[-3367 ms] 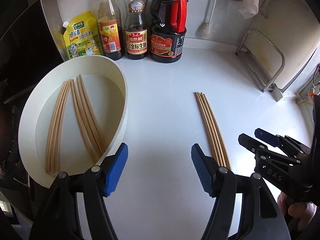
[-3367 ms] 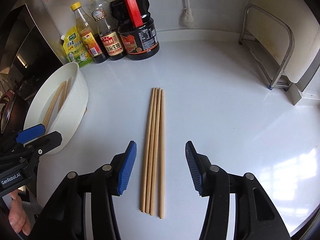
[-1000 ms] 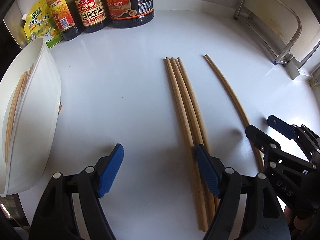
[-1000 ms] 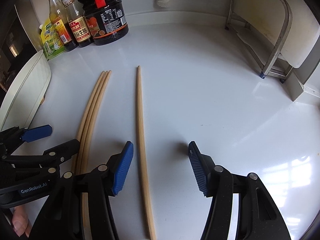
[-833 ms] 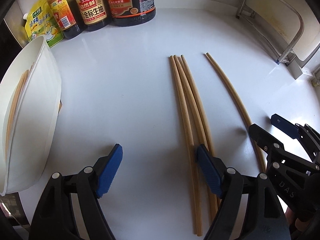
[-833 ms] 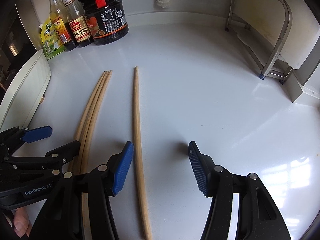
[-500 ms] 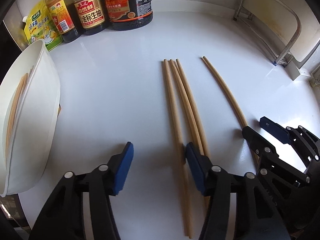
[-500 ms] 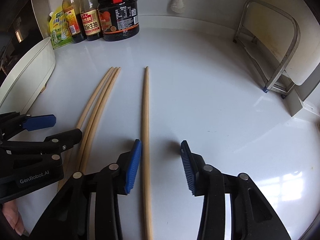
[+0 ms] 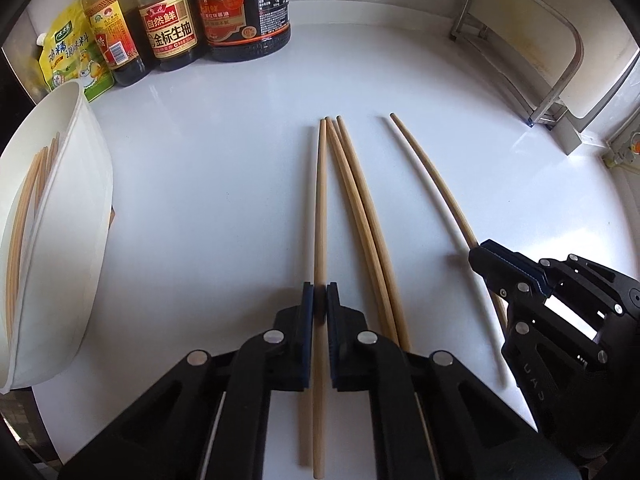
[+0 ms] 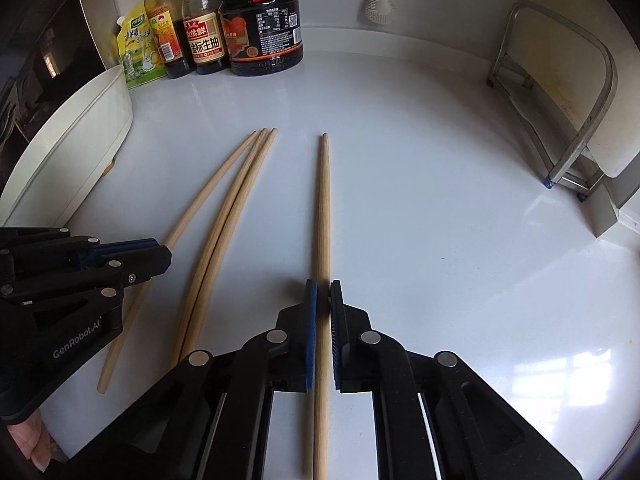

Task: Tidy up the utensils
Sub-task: 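Carry both chopsticks over the white basin and open both grippers to drop them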

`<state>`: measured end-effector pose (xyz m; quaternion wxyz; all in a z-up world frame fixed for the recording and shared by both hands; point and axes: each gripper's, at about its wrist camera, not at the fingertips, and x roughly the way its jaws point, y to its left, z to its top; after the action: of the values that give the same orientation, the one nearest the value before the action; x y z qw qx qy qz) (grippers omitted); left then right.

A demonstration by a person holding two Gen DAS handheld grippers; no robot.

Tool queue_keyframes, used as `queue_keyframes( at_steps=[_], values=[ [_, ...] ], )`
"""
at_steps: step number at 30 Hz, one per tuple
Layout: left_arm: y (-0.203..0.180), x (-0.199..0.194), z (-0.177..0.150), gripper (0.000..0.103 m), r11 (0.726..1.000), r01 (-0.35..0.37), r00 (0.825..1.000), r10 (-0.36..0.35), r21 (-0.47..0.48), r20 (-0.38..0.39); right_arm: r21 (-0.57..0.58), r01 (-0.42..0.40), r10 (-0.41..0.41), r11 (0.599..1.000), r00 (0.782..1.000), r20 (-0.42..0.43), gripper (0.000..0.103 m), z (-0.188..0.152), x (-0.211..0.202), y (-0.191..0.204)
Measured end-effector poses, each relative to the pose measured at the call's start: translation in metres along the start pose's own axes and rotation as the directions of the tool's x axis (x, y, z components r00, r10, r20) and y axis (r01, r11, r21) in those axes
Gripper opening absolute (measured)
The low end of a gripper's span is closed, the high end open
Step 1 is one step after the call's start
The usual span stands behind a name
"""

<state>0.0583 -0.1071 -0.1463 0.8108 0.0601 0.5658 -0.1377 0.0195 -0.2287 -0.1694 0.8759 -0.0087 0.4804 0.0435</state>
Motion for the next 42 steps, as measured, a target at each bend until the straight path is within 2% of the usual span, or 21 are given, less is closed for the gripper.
queue_keyframes(
  at_steps=[7, 11, 16, 21, 25, 31, 36, 42],
  values=[
    [0.008, -0.035, 0.006, 0.007, 1.000, 0.026, 0.998, -0.027, 0.003, 0.049, 0.057, -0.037, 0.034, 0.998, 0.998, 0.051, 0.006, 0.016, -0.034, -0.001],
    [0.024, -0.066, 0.011, 0.007, 0.999, 0.031, 0.995, -0.030, -0.011, 0.092, 0.065, -0.072, 0.067, 0.995, 0.995, 0.076, 0.006, 0.031, -0.054, 0.011],
    [0.071, -0.102, 0.018, 0.007, 0.997, 0.023, 0.991, -0.012, -0.079, 0.133, 0.035, -0.112, 0.108, 0.993, 0.988, 0.113, 0.006, 0.055, -0.072, 0.042],
    [0.126, -0.128, 0.019, 0.007, 0.989, -0.026, 0.983, 0.052, -0.146, 0.174, -0.003, -0.185, 0.184, 0.983, 0.974, 0.133, 0.006, 0.086, -0.078, 0.088],
    [0.172, -0.133, 0.013, 0.007, 0.979, -0.053, 0.981, 0.088, -0.195, 0.174, -0.050, -0.239, 0.244, 0.970, 0.963, 0.115, 0.006, 0.109, -0.068, 0.136],
    [0.235, -0.120, 0.003, 0.007, 0.959, -0.106, 0.981, 0.144, -0.262, 0.127, -0.135, -0.297, 0.307, 0.945, 0.950, 0.063, 0.006, 0.134, -0.042, 0.209],
    [0.275, -0.106, 0.004, 0.007, 0.946, -0.133, 0.982, 0.167, -0.295, 0.091, -0.159, -0.299, 0.304, 0.941, 0.953, 0.007, 0.006, 0.151, -0.012, 0.252],
    [0.299, -0.091, 0.007, 0.007, 0.943, -0.141, 0.984, 0.168, -0.301, 0.067, -0.161, -0.307, 0.300, 0.938, 0.952, -0.063, 0.006, 0.160, 0.020, 0.280]
  ],
)
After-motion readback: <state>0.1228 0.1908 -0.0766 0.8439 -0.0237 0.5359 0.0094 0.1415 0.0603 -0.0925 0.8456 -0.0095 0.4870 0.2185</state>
